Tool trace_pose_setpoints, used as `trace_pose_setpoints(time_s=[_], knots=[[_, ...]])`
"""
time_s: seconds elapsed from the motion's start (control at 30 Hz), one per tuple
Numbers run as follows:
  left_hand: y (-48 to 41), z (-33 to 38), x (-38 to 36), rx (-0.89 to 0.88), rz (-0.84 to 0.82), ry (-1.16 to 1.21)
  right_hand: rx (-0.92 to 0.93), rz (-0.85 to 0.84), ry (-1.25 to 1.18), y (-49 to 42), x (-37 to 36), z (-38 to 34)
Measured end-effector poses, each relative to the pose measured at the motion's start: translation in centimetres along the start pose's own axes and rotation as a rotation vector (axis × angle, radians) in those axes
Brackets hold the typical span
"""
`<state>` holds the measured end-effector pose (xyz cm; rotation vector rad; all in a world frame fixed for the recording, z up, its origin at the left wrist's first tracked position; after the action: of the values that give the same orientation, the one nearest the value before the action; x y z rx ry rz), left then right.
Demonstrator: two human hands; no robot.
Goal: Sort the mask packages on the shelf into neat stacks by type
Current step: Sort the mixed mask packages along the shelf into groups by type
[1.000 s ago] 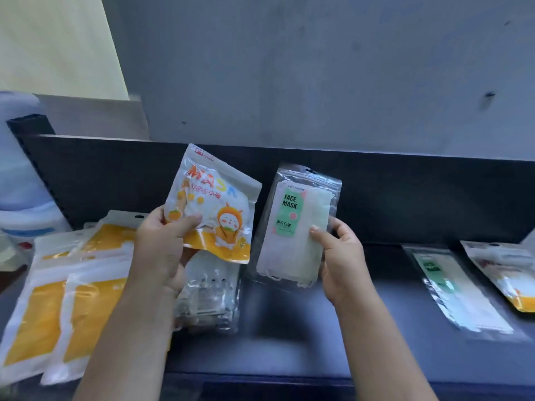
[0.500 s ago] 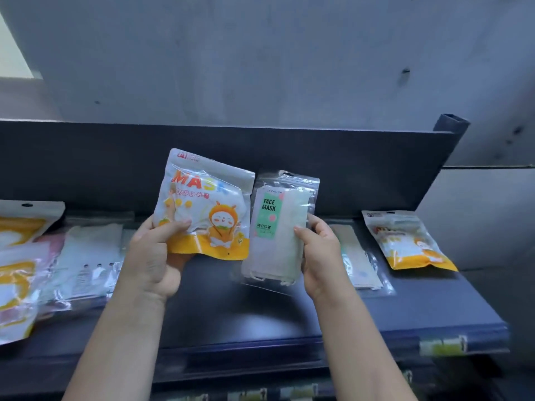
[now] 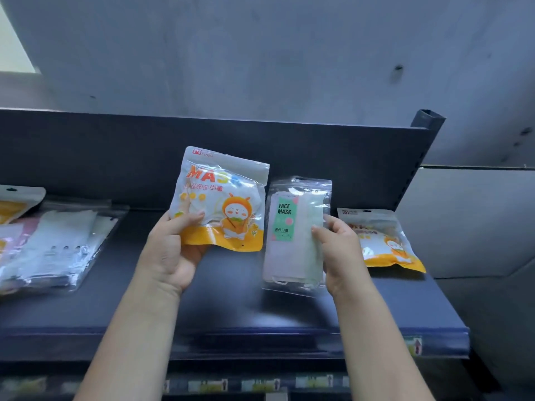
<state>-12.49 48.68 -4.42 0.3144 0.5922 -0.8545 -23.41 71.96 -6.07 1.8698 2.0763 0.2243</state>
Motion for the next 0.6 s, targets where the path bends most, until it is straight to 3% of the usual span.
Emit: trace_pose_setpoints(time_s=[0.13, 0.37, 0.6], knots=[[1.8, -2.4, -2.4, -0.001, 0.024, -0.012, -0.019, 0.003, 0.118, -1.9, 3.2, -0.4], [3.6, -5.6, -5.3, -0.026, 0.080, -0.033, 0.120, 0.119, 0.603, -4.2, 5.4, -0.5], [4.2, -7.1, -6.3, -0.058, 0.126, -0.054, 0.126, 0.142, 0.665, -5.2, 5.2, -0.1]])
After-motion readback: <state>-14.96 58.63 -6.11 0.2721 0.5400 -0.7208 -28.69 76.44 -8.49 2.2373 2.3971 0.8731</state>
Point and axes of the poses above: each hand's wrist, its own y-axis away from the middle knuckle, its own x-axis out of the back of the hand, z = x × y, the point moved 2 cm from there along -y, towards the middle knuckle, and after that the axes turned 8 degrees about -x, right-handed, at the moved point
